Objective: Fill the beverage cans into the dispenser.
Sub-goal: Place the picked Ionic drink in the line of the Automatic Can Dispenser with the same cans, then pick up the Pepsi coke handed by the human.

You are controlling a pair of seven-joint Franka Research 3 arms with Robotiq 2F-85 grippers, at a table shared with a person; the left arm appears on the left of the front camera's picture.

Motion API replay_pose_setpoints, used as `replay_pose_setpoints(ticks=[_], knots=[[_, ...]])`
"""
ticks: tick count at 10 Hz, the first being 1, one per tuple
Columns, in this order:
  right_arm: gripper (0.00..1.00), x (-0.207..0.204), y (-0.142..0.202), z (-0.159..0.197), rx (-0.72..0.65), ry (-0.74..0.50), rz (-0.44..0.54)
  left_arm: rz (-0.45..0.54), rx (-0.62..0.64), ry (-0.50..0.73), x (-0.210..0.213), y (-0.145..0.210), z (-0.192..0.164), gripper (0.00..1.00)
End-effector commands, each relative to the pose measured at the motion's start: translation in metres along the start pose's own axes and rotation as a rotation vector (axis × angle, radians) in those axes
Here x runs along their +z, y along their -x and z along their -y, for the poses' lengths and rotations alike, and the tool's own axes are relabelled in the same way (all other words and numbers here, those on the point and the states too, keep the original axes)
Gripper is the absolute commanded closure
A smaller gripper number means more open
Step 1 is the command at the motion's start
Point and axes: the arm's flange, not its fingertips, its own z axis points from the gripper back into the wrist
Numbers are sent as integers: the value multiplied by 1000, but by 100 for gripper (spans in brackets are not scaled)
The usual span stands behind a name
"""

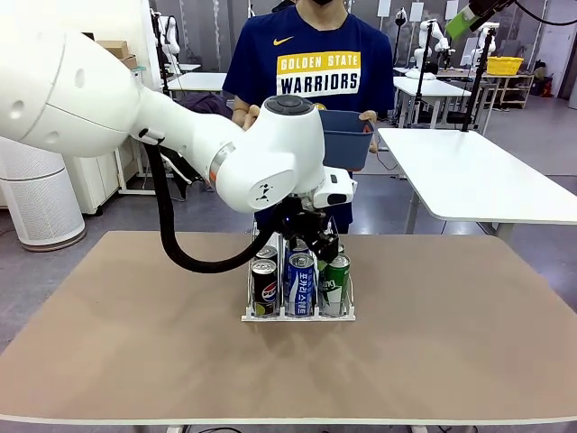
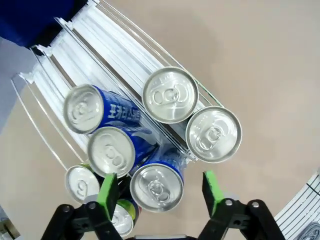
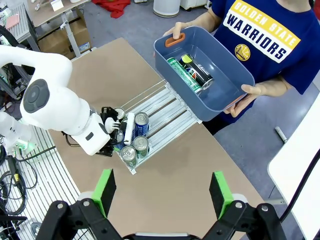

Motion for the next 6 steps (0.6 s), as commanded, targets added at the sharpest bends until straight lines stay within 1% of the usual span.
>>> replay_pose_setpoints(ticks=[1,2,3,4,6], knots=[[0,-1,1,0,-1,-2,-2,7,8,-52,3,5,6,0],[0,-1,1,0,-1,-2,-2,27,13,-66,6,3,10,0],[0,-1,1,0,-1,-2,-2,13,22,-120,9,5,11,0],[0,-1,1,0,-1,-2,-2,20,-5,-30,11,-1,3,0],[0,-1,1,0,-1,-2,-2,20,-5,-30,11,-1,3,0]])
